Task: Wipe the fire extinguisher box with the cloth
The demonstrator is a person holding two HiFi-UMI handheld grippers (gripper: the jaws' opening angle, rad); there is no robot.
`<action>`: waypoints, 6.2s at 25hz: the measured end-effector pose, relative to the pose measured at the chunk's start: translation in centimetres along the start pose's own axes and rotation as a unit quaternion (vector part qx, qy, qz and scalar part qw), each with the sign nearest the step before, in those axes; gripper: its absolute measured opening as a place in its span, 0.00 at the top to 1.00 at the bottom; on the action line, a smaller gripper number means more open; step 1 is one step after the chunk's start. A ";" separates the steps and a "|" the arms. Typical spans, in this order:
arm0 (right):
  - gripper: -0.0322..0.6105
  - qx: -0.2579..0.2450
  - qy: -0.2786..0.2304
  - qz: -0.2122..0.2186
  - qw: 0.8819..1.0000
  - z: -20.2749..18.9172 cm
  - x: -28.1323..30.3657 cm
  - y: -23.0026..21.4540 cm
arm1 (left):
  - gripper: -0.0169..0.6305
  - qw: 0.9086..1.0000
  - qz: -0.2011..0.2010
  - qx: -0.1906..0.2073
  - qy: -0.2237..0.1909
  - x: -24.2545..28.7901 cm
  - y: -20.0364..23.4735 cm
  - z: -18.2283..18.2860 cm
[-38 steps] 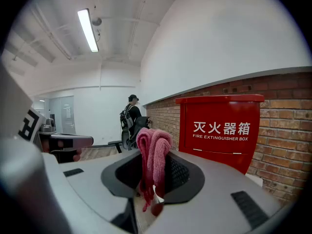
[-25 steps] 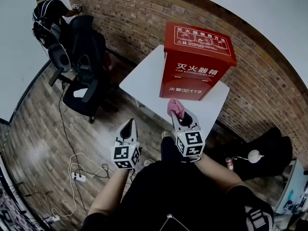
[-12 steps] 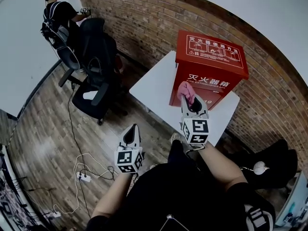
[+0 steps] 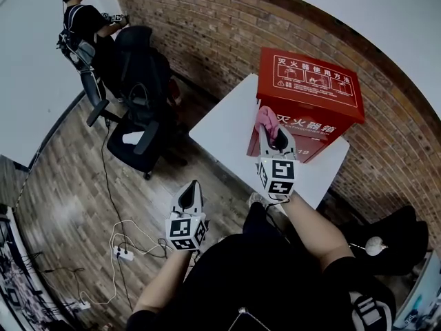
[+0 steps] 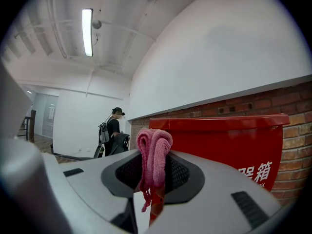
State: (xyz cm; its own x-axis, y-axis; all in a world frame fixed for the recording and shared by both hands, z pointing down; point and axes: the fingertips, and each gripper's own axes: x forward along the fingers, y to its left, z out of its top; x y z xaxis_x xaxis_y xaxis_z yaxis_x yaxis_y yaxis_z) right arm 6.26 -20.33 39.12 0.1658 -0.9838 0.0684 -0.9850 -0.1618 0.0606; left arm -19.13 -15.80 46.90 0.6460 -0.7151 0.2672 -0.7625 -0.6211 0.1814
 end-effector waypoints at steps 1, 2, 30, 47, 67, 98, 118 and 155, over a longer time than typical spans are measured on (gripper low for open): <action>0.78 0.000 -0.001 0.000 1.000 0.0 0.4 0.0 | 0.93 1.000 0.002 0.000 0.001 0.2 0.1 0.0; 0.78 0.000 -0.001 -0.001 1.000 0.0 0.7 -0.1 | 0.93 1.000 0.003 -0.001 0.003 0.4 0.2 0.0; 0.78 0.010 -0.004 0.006 1.000 0.2 2.2 -2.4 | 0.93 1.000 -0.008 0.000 0.017 4.5 -1.4 0.2; 0.78 0.011 0.000 -0.016 1.000 -0.1 0.5 -5.9 | 0.93 0.999 -0.025 0.008 0.021 5.4 -3.4 0.0; 0.78 0.010 0.002 -0.052 0.999 -0.3 -1.8 -10.0 | 0.93 0.998 -0.046 0.017 0.028 6.0 -5.8 -0.4; 0.78 0.009 0.004 -0.110 0.994 -1.0 -5.2 -16.7 | 0.93 0.996 -0.076 0.018 0.043 7.6 -8.7 -1.1; 0.78 0.010 0.009 -0.149 0.989 -1.6 -7.1 -20.4 | 0.93 0.994 -0.095 0.021 0.050 9.3 -9.9 -1.3; 0.78 0.008 0.026 -0.245 0.969 -3.0 -11.2 -29.2 | 0.93 0.991 -0.111 0.029 0.063 10.9 -10.8 -1.7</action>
State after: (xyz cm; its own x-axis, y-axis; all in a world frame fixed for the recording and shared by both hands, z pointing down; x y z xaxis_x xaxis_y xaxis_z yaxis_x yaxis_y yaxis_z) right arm 33.34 -4.39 39.53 0.6150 -0.7839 0.0854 -0.7884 -0.6095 0.0829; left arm -3.92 -16.31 49.42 0.7848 -0.5161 0.3430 -0.5969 -0.7783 0.1948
